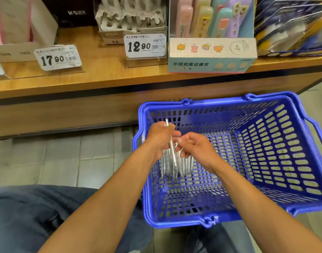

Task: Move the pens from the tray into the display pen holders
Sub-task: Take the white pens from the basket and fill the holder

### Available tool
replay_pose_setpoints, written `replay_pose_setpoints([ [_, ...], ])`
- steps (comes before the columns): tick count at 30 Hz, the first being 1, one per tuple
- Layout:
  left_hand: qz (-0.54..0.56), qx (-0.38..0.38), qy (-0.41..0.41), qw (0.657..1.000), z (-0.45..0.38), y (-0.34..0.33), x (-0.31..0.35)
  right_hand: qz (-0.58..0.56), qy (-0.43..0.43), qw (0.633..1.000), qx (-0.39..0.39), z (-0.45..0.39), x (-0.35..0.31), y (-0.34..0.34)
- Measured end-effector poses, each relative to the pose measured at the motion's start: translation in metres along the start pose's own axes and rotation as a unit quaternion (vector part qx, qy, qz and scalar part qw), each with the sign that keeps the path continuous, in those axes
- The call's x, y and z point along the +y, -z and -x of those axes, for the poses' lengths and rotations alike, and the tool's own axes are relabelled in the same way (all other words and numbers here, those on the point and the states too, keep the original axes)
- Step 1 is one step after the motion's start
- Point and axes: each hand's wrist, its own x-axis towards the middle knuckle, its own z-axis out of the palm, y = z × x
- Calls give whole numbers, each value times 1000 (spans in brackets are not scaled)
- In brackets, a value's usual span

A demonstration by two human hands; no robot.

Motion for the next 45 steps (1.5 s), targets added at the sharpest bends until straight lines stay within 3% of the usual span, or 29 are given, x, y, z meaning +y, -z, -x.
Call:
replay_pose_setpoints([
  [2, 4, 16, -9, 1000, -1, 0, 1, 84, -58, 993, 66, -17, 23, 16],
  [4, 6, 25, -12, 1000, 1, 2, 2, 249, -157, 948, 120, -35, 58, 28],
  [7, 15, 31, -9, 999, -1, 3, 2, 381, -278, 877, 93, -48, 102, 31],
  [9, 17, 34, -9, 999, -3, 3, 0, 412, -284, 861, 88, -56, 119, 27],
  [17, 27, 29, -6, 999, -11, 6, -7, 400, -280, 859, 153, -73, 126, 28],
  [22, 42, 27, -2, 999, -9, 5, -5, 436, -295, 843, 110, -66, 129, 30],
  [26, 42, 26, 3, 999, -7, 5, -4, 393, -300, 863, 103, -59, 117, 35],
  [30, 56, 22, 9, 998, -5, 4, -2, 233, -226, 942, 86, -48, 82, 38],
  [34, 70, 23, 3, 997, -4, 3, 1, 91, -128, 987, 39, -26, 32, 33],
  [38, 88, 14, 3, 996, -1, 3, 4, 57, -27, 998, 21, 2, -2, 18],
  [45, 113, -29, 12, 993, -1, 5, 8, 62, 6, 998, -6, 8, -15, -18],
])
